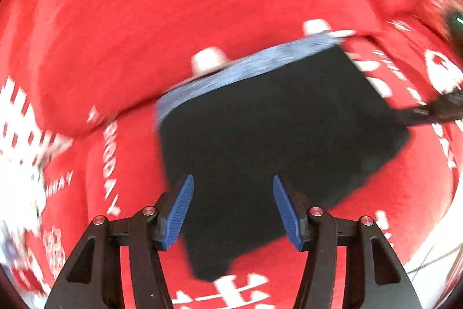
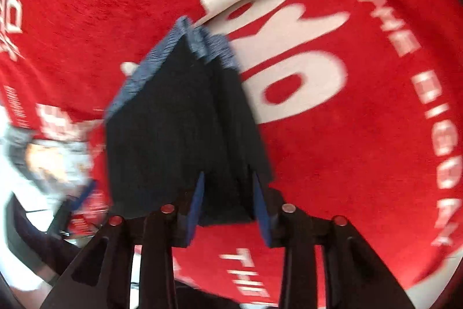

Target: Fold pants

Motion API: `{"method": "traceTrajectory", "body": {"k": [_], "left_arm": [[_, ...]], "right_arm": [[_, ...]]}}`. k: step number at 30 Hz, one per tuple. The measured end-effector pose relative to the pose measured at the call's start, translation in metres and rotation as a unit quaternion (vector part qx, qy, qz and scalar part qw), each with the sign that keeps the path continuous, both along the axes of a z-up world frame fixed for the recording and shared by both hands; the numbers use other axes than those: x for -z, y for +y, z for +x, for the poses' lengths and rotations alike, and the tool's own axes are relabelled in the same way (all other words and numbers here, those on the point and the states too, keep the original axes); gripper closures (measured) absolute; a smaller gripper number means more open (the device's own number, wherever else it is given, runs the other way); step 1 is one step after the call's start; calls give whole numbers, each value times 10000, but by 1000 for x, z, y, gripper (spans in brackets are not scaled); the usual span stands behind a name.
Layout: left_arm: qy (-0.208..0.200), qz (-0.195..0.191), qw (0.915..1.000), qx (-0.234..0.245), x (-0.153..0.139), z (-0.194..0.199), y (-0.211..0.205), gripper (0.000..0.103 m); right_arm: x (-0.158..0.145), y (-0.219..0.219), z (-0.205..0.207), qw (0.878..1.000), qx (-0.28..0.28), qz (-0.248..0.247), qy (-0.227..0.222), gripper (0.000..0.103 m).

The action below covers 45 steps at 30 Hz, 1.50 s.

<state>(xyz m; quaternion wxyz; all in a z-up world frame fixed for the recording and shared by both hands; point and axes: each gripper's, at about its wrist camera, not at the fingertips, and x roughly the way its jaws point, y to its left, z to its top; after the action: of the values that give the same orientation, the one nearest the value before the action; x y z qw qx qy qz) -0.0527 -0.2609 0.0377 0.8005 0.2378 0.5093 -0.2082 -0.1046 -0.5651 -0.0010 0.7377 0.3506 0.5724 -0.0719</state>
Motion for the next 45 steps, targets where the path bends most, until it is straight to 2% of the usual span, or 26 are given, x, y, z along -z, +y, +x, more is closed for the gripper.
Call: {"method": "traceTrajectory", "body": {"k": [2, 4, 6, 7, 10, 13, 18, 22, 26, 32, 33, 34, 36, 40, 43, 45], "left_arm": [[201, -26, 9993, -299, 6, 8, 18, 44], [478, -55, 9976, -508, 23, 17, 32, 43], [708, -68, 9953, -656, 37, 18, 42, 34], [722, -109, 9948, -704, 40, 16, 44, 32], [717, -71, 9952, -656, 44, 13, 43, 32], [748, -46, 9955, -586, 42, 12, 41, 32], [994, -179, 9928, -640, 36, 16, 50, 32], [999, -142, 9935, -530, 27, 16, 54, 32], [1038, -163, 9934, -450, 23, 18, 60, 32], [1013, -150, 9941, -362, 20, 22, 70, 32], [1025, -179, 9939, -366, 19, 22, 74, 30], [1045, -209, 9936, -378, 20, 25, 77, 15], [1006, -310, 9935, -428, 16, 27, 83, 3], [1002, -324, 9935, -422, 13, 33, 90, 3], [1060, -316, 9928, -460, 13, 37, 95, 3], [1073, -305, 9925, -491, 14, 39, 98, 3]], "right_arm": [[-12, 4, -1, 9997, -3, -241, -13, 66], [-28, 14, 0, 9988, -91, -420, -229, 72], [-39, 28, 7, 9972, -311, -555, -402, 73], [-40, 38, 12, 9962, -470, -615, -402, 73], [-21, 56, 24, 9941, -764, -761, -124, 73], [-1, 63, 24, 9928, -713, -937, 216, 73], [-3, 59, 15, 9944, -449, -904, 307, 73], [-8, 63, 10, 9936, -336, -993, 415, 72], [-15, 73, 10, 9939, -138, -1016, 406, 59], [-26, 97, 16, 9940, -155, -1034, 334, 54], [-28, 101, 17, 9940, -170, -1027, 331, 53], [-29, 105, 19, 9941, -188, -1016, 327, 52], [-30, 113, 22, 9944, -226, -978, 328, 48], [-29, 128, 25, 9945, -294, -950, 344, 43], [-29, 139, 30, 9945, -396, -908, 337, 35], [-31, 145, 31, 9941, -486, -925, 279, 24]]}}
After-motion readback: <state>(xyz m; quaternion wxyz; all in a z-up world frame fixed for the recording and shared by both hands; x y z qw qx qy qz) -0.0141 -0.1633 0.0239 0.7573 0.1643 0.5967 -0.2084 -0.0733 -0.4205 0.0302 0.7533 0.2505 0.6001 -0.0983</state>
